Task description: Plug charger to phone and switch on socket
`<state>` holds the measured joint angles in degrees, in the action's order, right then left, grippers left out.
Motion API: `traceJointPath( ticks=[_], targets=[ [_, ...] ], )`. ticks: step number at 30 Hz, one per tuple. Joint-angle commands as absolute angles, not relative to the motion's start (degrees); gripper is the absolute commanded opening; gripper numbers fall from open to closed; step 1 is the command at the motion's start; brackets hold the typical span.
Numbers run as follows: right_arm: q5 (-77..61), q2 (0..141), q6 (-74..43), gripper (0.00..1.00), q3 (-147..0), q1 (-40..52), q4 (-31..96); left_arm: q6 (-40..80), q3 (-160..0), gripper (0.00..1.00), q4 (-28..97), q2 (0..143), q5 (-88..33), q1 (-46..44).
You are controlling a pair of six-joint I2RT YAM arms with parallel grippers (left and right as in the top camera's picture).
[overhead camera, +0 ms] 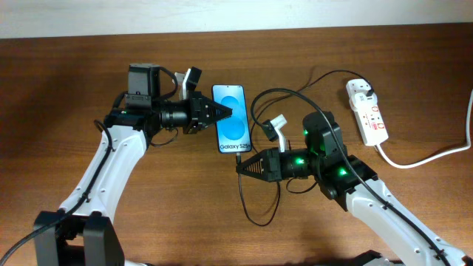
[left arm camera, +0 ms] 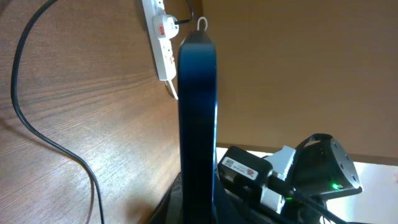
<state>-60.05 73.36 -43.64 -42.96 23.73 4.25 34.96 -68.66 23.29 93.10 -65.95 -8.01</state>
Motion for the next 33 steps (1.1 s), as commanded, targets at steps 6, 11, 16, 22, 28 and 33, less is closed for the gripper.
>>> traceJointPath(
  ticks=[6,11,16,22,28,33],
  targets=[
    [-60.05,74.83,-43.99,0.04,-43.07,24.05,3.7,35.07,-69.12,0.0,23.2,92.01,-67.64,-8.1],
    [-61.25,75.18,-43.99,0.04,-43.07,24.1,3.62,35.07,-69.12,0.0,23.2,92.01,-67.64,-8.12],
    [-63.46,75.18,-43.99,0.04,-43.09,24.1,0.84,35.07,-69.12,0.0,23.18,92.01,-67.64,-8.1],
    [-64.34,75.18,-43.72,0.04,-43.07,24.1,5.41,35.07,-69.12,0.0,23.2,92.01,-66.3,-8.1],
    [-65.32,75.18,-43.31,0.04,-43.07,24.1,3.79,35.07,-69.12,0.0,23.2,92.01,-66.15,-8.1],
    [-64.51,75.18,-43.35,0.04,-43.07,24.08,2.35,35.07,-69.12,0.0,23.24,92.01,-66.19,-8.12]
  ],
)
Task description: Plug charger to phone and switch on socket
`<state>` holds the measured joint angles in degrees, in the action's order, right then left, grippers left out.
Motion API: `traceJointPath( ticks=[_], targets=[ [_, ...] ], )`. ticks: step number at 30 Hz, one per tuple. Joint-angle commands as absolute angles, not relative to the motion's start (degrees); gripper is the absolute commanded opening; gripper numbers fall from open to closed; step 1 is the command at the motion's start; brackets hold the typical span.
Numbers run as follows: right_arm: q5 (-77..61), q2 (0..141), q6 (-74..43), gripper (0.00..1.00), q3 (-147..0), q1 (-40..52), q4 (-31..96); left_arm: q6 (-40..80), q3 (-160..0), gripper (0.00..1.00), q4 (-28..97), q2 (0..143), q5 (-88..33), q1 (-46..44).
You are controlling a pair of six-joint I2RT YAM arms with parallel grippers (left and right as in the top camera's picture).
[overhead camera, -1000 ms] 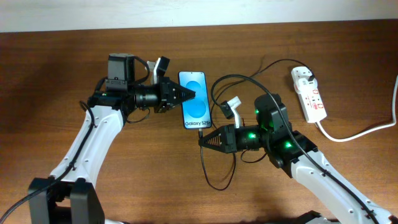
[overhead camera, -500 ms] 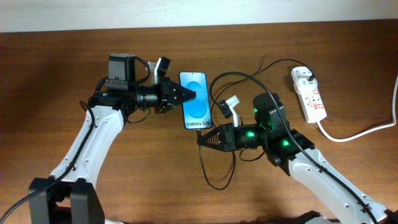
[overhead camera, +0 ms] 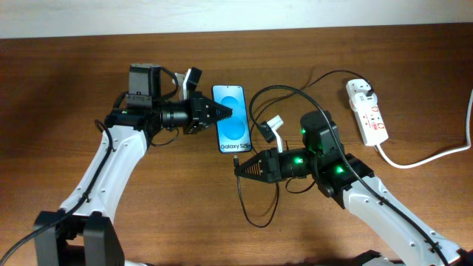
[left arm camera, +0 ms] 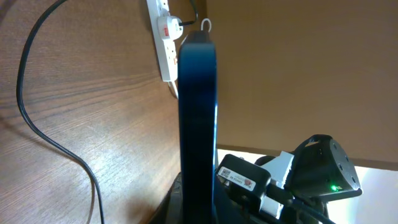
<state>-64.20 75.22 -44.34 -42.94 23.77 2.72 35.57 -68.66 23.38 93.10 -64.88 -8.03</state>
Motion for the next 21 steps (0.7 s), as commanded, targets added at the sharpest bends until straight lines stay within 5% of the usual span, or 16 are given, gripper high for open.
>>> traceJointPath(
  ticks=[1,21],
  targets=[
    [-64.42,75.26,-43.35,0.04,-43.07,24.08,2.39,35.07,-69.12,0.0,23.24,92.01,-66.19,-8.12],
    [-62.33,75.33,-44.01,0.04,-43.07,23.99,1.34,35.07,-69.12,0.0,23.73,92.01,-66.83,-8.16]
  ],
)
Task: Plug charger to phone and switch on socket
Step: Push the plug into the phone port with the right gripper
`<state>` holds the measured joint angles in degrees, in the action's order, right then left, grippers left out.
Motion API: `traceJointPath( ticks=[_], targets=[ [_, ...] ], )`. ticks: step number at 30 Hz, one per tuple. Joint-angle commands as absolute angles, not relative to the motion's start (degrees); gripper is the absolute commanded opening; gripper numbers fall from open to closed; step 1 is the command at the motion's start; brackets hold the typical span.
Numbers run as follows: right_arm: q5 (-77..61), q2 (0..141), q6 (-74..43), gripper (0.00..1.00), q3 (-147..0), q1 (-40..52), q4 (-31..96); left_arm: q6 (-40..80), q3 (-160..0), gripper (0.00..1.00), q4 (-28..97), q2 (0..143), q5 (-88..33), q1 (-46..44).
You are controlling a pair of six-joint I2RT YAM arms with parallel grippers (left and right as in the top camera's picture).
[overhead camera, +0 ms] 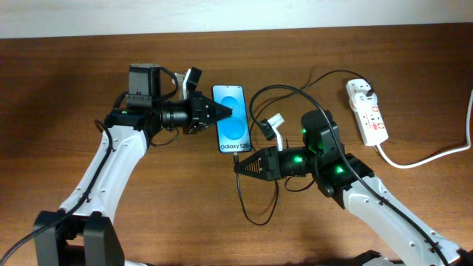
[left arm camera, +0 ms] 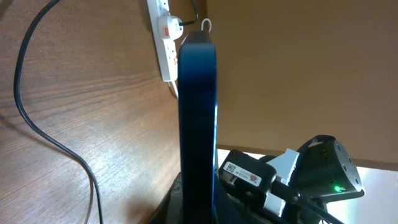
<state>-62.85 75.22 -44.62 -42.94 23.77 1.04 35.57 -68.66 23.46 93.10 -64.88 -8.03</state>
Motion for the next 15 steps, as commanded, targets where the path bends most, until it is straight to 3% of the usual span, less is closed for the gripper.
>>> traceJointPath(
  ticks=[1,15],
  targets=[
    [-62.35,75.33,-43.99,0.04,-43.07,23.99,2.85,35.05,-69.12,0.0,23.73,91.98,-66.81,-8.16],
    [-60.82,75.33,-44.01,0.04,-43.07,23.99,2.52,33.26,-69.12,0.0,25.52,92.01,-66.81,-8.16]
  ],
)
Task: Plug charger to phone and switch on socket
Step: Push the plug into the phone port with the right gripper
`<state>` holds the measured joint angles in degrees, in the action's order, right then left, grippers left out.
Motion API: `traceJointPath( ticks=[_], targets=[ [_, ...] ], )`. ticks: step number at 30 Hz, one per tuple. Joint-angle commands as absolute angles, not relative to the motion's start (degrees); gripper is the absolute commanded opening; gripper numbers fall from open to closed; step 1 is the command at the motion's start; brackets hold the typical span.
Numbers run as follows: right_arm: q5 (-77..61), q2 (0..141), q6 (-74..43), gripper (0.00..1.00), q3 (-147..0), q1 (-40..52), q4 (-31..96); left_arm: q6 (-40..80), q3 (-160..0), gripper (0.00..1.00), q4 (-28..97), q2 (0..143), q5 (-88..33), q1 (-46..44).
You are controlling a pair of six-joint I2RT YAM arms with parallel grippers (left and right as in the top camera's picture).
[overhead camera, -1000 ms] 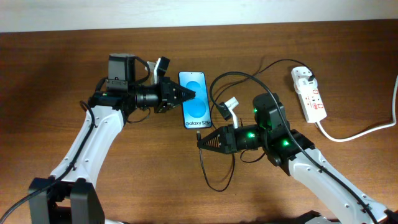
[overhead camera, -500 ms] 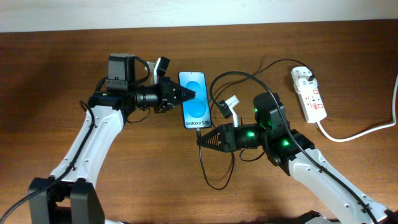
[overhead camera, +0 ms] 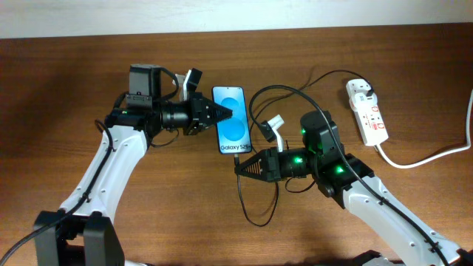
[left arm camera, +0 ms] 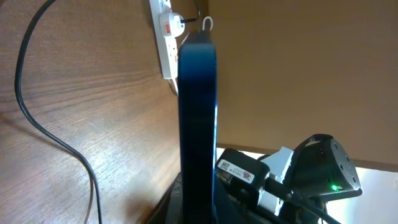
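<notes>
A phone [overhead camera: 233,119] with a blue screen reading "Galaxy S25" lies at the table's middle. My left gripper [overhead camera: 224,112] is shut on its left edge; in the left wrist view the phone [left arm camera: 198,118] stands edge-on between the jaws. My right gripper [overhead camera: 240,167] sits just below the phone's bottom end, shut on the black charger cable's plug [overhead camera: 238,158], which meets the phone's bottom edge. The black cable [overhead camera: 260,94] loops up and right to a white power strip [overhead camera: 368,111], also seen in the left wrist view [left arm camera: 163,38].
A white cord [overhead camera: 436,154] runs from the power strip off the right edge. The cable [overhead camera: 255,218] hangs in a loop below my right gripper. My right arm [overhead camera: 347,181] crosses the lower right of the wooden table [overhead camera: 66,103].
My left gripper held the phone's left edge throughout. My right gripper held the plug just under the phone's bottom edge at each moment, shifting only slightly, and it stays pressed there now.
</notes>
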<state>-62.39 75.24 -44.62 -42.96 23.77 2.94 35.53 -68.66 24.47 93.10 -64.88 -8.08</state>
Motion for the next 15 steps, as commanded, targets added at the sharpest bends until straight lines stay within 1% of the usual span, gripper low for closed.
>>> traceJointPath(
  ticks=[1,8,15],
  targets=[
    [-60.82,75.33,-43.99,0.04,-43.07,23.99,2.52,32.82,-69.12,0.0,26.22,92.01,-66.78,-8.16],
    [-60.93,75.33,-45.1,0.04,-43.07,23.99,1.5,32.64,-69.12,0.0,26.26,92.01,-66.76,-8.16],
    [-63.22,75.33,-45.1,0.04,-43.07,24.03,3.27,32.64,-69.12,0.0,26.24,92.01,-66.57,-8.16]
  ],
)
